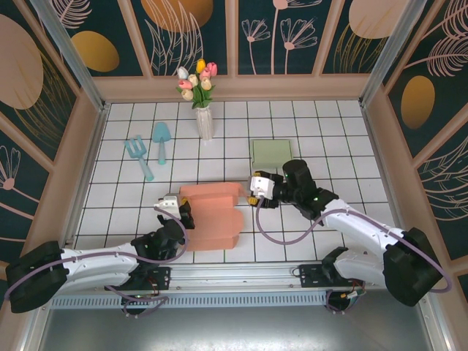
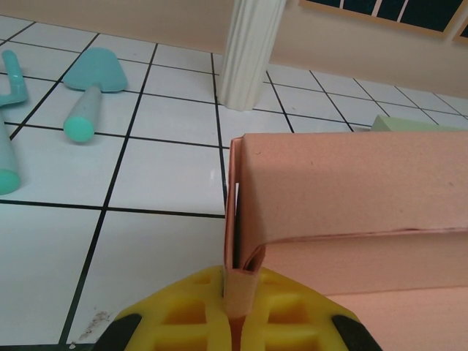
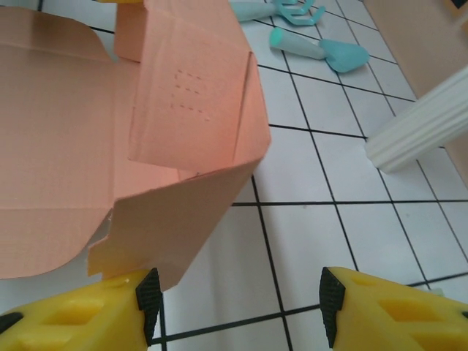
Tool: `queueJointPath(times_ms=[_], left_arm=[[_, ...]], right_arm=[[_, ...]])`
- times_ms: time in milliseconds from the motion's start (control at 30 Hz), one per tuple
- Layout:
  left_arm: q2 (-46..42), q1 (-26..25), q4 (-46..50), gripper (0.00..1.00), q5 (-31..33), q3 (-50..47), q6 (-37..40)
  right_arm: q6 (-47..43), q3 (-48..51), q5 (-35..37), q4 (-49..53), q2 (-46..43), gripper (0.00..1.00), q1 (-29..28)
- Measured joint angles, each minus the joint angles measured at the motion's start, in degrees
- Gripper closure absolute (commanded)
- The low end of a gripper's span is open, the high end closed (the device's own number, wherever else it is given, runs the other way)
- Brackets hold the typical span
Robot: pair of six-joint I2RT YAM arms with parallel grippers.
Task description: Fold the paper box
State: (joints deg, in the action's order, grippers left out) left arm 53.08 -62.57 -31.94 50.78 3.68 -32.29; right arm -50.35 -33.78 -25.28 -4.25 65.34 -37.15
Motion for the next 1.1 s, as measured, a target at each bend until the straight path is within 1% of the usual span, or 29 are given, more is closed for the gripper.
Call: queueJointPath(times_ms=[233,300,433,533,633,767,900,1100], left_arm=[[0.2,0.0,-0.9,1.00,-0.9,0.0,0.2],[0.4,0.0,-1.1,1.00,-0.9,0.0,0.2],[1.1,0.0,-1.6,1.00,-0.8,0.0,0.2],[2.0,0.0,-1.9,1.00,-0.8,0.0,0.2],[2.9,0.0,-2.3,1.00,-0.8,0.0,0.2],[4.2,0.0,-2.4,1.00,-0.6,0.2,0.1],[5.3,0.0,-2.3,1.00,0.0,0.9,-0.6],[7.0,0.0,-1.8,1.00,1.1,1.9,-2.1]], right_arm=[[1.7,0.0,-0.8,-2.2,0.9,0.39,-1.3],[2.5,0.0,-0.8,-3.0,1.4,0.41,-1.6],[4.3,0.0,-0.7,-4.2,2.6,0.45,-2.3],[5.5,0.2,-0.7,-5.4,3.2,0.54,-3.1],[7.0,0.4,-0.7,-7.0,3.9,0.59,-4.3],[8.8,0.6,-0.6,-8.3,5.0,0.62,-5.3],[12.0,1.0,1.3,-10.5,6.1,0.65,-6.0],[19.1,3.0,6.1,-16.8,7.3,0.65,-8.5]])
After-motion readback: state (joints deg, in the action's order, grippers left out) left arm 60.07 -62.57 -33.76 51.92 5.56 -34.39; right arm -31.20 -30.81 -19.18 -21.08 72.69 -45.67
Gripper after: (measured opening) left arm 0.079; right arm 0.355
